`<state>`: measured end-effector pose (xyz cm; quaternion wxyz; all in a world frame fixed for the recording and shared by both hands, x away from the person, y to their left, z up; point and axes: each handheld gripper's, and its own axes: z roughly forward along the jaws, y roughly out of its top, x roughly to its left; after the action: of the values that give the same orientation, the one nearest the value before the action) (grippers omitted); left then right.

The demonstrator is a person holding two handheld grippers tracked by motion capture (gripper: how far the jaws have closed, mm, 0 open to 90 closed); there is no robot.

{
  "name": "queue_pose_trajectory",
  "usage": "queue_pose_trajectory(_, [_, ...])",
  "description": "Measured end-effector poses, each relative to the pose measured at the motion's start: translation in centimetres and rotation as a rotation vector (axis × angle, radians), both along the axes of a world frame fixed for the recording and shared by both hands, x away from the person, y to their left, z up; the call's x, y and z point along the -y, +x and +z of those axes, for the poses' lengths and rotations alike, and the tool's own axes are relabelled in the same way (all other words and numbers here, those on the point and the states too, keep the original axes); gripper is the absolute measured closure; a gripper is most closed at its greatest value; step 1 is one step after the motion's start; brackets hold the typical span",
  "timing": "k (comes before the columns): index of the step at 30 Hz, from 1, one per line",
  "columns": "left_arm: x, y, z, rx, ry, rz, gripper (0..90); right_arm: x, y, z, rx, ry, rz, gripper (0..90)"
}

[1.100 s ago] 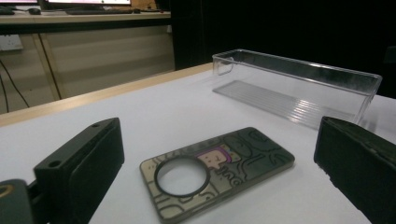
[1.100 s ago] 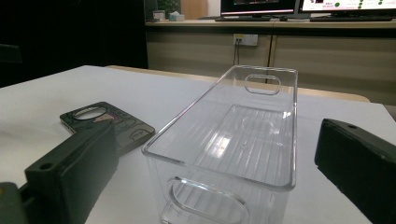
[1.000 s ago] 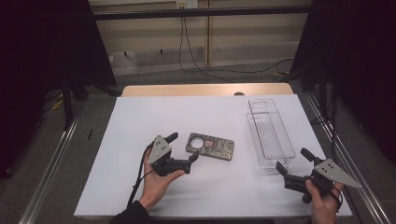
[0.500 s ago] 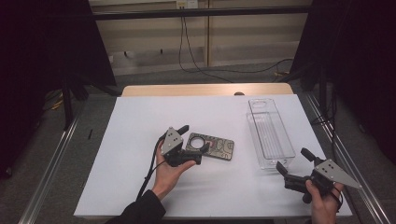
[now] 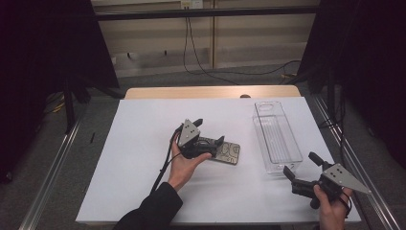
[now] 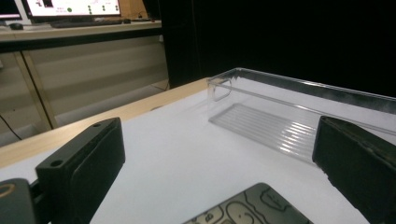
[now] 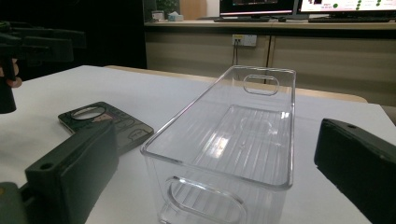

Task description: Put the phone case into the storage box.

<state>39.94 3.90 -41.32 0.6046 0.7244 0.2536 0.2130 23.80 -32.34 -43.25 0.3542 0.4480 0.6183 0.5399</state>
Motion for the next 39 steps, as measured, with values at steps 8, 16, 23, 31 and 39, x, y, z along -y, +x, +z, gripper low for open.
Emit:
queue_pose_trajectory(8, [1.6,0.3,0.7,0.019,-0.014,-0.018,11.1,0.0,0.0,0.0,0.0,-0.003,0.001,0.0])
queue_pose_trajectory(16, [2.9,1.2,0.7,0.013,0.005,-0.014,27.2,0.1,-0.1,0.0,0.0,-0.003,-0.001,0.0])
queue_pose_trajectory(23, [3.4,1.6,0.4,-0.024,0.015,-0.026,44.1,0.1,-0.1,0.0,-0.001,-0.006,0.001,0.0])
queue_pose_trajectory(31, [3.4,2.2,0.3,-0.064,0.02,-0.054,67.1,0.1,-0.1,0.0,-0.002,-0.011,0.001,0.0])
queue_pose_trajectory(39, [3.8,2.6,0.1,-0.094,0.038,-0.077,86.6,0.1,-0.2,0.0,-0.001,-0.009,0.002,0.0])
